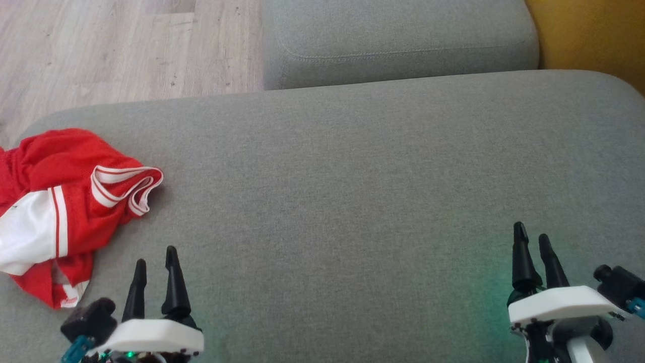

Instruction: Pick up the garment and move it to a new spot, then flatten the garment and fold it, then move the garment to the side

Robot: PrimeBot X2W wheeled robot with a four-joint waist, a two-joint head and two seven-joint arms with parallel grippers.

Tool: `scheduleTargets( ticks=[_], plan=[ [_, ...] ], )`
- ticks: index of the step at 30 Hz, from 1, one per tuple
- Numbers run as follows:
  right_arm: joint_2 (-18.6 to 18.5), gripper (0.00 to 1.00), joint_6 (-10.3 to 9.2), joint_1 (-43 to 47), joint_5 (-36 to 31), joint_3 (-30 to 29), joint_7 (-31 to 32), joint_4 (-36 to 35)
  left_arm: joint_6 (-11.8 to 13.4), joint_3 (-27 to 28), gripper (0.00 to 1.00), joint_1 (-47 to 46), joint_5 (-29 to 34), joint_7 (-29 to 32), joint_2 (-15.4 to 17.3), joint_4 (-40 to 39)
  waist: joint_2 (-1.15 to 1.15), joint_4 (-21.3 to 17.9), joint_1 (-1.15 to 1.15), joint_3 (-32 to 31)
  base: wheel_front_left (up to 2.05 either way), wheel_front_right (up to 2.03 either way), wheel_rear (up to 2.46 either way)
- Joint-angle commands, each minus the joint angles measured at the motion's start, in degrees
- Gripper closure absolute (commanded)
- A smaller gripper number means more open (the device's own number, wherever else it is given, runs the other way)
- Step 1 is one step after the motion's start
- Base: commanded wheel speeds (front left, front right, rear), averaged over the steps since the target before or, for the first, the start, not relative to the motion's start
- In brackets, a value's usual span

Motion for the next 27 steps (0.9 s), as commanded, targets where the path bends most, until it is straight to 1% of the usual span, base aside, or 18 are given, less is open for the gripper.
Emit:
scheduleTargets(
  ticks=[1,19,27],
  plan=[
    [-0.37,0.00,0.30,-3.40,-1.97,1.16,-0.89,-1.67,0.25,0.63,0.00,-1.64,2.00,-1.03,1.07,-1.93,0.00,0.00,0.00,-0.01,0.00,0.00,0.00],
    [-0.42,0.00,0.37,-3.66,-16.62,1.84,-1.76,-2.03,1.75,-1.42,0.00,-2.12,13.66,-4.05,1.84,1.12,0.00,0.08,0.00,-0.43,0.00,0.00,0.00],
    [-0.45,0.00,0.40,-3.54,-21.91,2.63,-2.19,-2.42,2.42,-2.29,0.00,-2.34,18.44,-5.40,2.17,1.56,0.00,0.09,0.00,-0.59,0.00,0.00,0.00]
  ],
)
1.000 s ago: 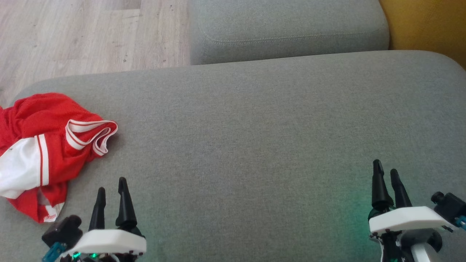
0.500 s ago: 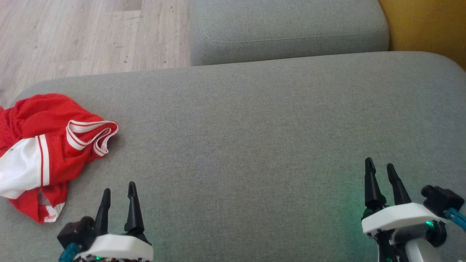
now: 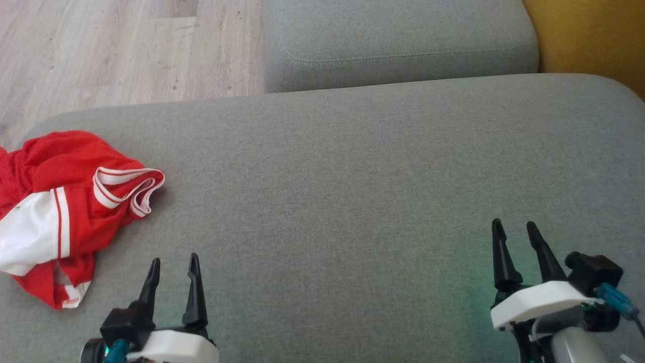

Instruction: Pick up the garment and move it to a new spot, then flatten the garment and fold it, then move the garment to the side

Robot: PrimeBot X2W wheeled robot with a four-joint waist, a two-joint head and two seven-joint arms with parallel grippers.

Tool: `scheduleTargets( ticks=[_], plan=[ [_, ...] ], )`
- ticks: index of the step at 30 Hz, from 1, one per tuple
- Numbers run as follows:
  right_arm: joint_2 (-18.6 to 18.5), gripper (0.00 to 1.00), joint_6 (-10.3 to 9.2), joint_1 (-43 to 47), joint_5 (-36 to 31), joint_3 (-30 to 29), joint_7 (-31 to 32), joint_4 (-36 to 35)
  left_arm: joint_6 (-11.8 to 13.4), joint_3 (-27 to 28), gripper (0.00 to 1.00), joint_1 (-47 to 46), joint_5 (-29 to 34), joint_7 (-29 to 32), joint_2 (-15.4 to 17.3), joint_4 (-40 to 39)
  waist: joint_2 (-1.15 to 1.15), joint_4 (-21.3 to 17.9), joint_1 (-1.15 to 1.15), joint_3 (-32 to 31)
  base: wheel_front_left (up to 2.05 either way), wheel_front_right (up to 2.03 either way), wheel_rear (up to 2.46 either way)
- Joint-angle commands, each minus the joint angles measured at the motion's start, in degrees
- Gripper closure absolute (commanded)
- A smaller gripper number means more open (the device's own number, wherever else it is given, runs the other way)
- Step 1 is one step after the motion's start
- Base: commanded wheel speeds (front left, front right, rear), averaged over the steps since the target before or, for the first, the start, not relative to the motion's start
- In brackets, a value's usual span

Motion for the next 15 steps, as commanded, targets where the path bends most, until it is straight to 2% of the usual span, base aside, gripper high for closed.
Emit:
scheduleTargets(
  ticks=[1,15],
  plan=[
    [-0.44,0.00,0.39,-2.55,-1.99,1.64,-0.84,-2.11,0.48,1.10,0.00,-2.33,1.94,-0.90,0.96,-1.39,0.00,-0.02,0.00,-0.06,0.00,0.00,0.00],
    [-0.48,0.00,0.44,-2.01,-9.09,2.48,-2.04,-1.78,1.44,0.97,0.00,-2.06,6.41,-2.26,0.31,-0.17,0.00,0.40,0.00,-0.98,0.00,0.00,0.00]
  ],
)
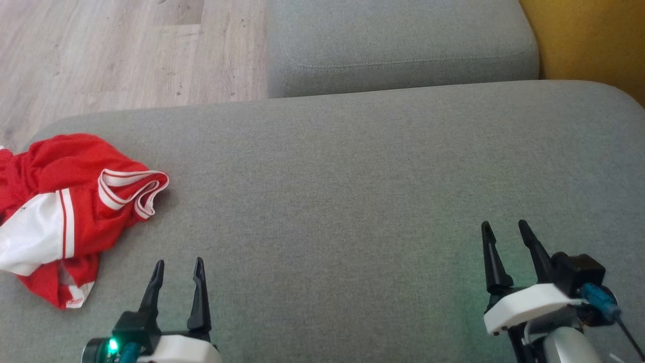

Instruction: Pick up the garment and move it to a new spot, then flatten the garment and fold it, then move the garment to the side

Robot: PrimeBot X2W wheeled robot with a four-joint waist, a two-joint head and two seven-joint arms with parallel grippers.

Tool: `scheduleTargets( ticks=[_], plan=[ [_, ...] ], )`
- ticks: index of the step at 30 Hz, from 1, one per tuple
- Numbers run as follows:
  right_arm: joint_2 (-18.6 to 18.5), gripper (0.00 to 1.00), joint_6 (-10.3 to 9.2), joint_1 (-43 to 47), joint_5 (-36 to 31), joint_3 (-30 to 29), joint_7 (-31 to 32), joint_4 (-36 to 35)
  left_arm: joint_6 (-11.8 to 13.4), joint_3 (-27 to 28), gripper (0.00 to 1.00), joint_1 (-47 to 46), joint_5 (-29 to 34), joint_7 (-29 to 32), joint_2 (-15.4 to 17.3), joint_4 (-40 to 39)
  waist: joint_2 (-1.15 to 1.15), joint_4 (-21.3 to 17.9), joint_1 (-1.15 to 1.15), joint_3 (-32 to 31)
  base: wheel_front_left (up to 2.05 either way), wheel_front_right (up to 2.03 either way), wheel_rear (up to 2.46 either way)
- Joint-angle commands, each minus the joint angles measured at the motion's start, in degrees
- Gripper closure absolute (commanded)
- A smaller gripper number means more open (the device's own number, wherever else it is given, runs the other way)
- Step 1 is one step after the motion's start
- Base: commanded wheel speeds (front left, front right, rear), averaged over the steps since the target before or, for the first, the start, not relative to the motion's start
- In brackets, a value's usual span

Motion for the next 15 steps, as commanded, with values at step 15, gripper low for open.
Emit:
scheduleTargets(
  ticks=[15],
  plan=[
    [-0.48,0.00,0.45,-2.14,-2.20,1.85,-1.79,-1.37,1.23,1.67,0.00,-2.01,0.91,-1.43,0.04,-1.84,0.00,-0.56,0.00,0.05,0.00,0.00,0.00]
  ],
)
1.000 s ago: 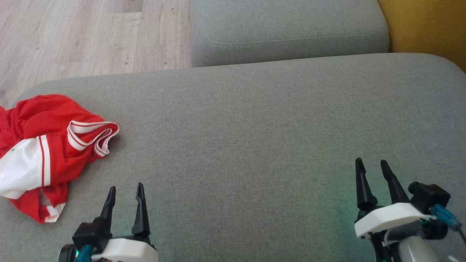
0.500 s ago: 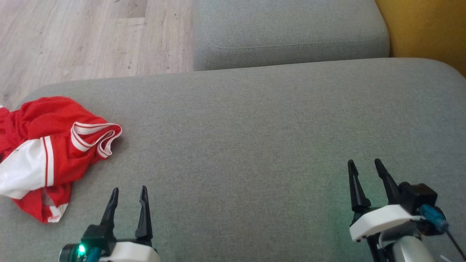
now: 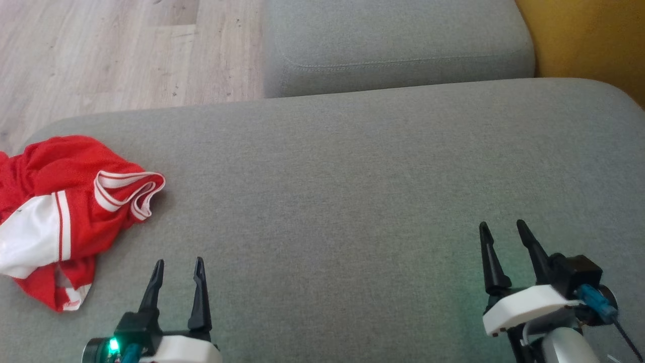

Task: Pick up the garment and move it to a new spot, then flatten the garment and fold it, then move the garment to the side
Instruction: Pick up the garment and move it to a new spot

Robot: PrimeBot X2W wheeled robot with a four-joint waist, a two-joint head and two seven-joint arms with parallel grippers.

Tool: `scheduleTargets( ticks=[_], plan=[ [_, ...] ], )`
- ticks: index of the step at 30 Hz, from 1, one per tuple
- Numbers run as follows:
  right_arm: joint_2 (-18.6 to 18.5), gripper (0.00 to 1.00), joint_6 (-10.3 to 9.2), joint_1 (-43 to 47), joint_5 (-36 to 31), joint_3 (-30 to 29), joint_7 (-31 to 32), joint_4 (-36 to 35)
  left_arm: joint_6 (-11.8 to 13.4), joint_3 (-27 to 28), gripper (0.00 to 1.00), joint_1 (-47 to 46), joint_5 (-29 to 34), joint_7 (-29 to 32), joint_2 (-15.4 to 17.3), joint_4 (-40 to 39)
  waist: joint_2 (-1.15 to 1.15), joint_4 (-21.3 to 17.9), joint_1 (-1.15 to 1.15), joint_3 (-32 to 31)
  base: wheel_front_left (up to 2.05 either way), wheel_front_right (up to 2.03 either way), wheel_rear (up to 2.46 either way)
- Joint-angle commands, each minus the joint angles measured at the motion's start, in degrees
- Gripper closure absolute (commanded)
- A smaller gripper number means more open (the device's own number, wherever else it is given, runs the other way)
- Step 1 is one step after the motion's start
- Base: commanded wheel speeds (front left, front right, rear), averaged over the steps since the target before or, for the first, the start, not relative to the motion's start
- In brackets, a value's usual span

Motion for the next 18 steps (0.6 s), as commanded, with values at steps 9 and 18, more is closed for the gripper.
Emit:
scheduleTargets(
  ticks=[9,18],
  plan=[
    [-0.46,0.00,0.44,-0.85,-0.29,0.53,-0.98,-2.26,0.79,1.65,0.00,-2.29,-0.46,-0.82,0.79,-2.20,0.00,6.82,0.00,0.33,0.00,0.00,0.00],
    [-0.46,0.00,0.44,-0.49,0.08,0.64,-1.20,-2.51,1.22,1.82,0.00,-2.02,-0.46,-0.49,2.02,-2.42,0.00,17.92,0.00,0.37,0.00,0.00,0.00]
  ],
)
